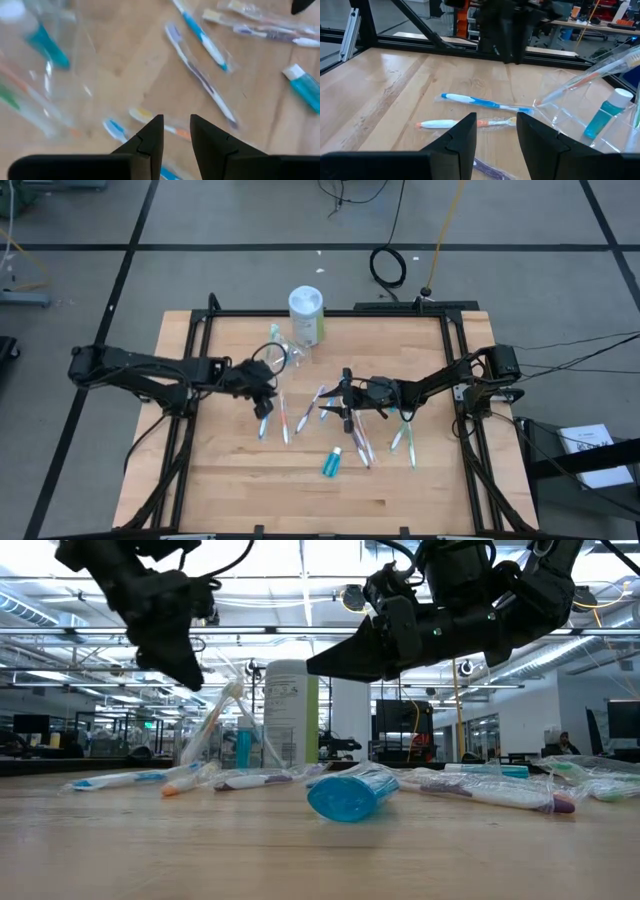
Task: Pick & Place toothbrushing station
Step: Put the left blue toothbrush into the transparent organizer
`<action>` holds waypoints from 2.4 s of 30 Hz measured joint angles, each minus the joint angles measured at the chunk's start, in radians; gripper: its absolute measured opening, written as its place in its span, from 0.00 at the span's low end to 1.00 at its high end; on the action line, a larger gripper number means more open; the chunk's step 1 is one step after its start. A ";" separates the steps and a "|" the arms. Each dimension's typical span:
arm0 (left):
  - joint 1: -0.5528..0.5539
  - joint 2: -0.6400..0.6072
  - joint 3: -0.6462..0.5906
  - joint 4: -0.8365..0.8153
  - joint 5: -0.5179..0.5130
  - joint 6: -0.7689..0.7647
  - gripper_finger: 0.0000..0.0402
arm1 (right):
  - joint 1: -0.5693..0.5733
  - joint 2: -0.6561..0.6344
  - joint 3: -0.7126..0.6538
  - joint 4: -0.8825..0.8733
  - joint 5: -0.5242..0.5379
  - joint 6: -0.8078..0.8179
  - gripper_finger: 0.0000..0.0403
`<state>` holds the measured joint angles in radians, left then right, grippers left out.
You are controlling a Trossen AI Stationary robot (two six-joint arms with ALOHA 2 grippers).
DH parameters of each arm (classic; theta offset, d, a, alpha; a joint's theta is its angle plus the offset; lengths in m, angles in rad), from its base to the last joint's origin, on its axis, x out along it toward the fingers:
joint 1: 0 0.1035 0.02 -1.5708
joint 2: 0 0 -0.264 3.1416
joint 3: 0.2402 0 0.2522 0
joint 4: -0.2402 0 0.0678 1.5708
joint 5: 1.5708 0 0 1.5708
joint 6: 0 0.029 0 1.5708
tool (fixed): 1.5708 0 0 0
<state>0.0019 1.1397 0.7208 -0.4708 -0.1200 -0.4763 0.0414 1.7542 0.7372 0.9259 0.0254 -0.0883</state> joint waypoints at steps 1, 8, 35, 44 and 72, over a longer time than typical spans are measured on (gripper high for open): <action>-0.014 0.000 0.000 -0.011 -0.002 -0.019 0.25 | 0.000 0.000 0.000 -0.001 0.000 0.006 0.32; -0.085 0.015 0.000 -0.065 -0.082 -0.069 0.26 | 0.000 0.000 0.000 -0.015 0.000 0.024 0.32; -0.058 0.415 0.000 -0.045 -0.144 -0.401 0.39 | 0.000 0.000 0.000 -0.063 0.000 0.021 0.32; -0.058 0.376 0.000 0.003 -0.149 -0.393 0.03 | 0.000 0.000 0.000 -0.086 0.000 0.021 0.32; -0.136 0.108 0.000 0.604 -0.394 0.213 0.01 | -0.076 0.000 0.000 0.235 0.005 0.182 0.37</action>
<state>-0.1342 1.2480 0.7204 0.1331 -0.5145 -0.2634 -0.0345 1.7542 0.7372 1.1608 0.0300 0.0937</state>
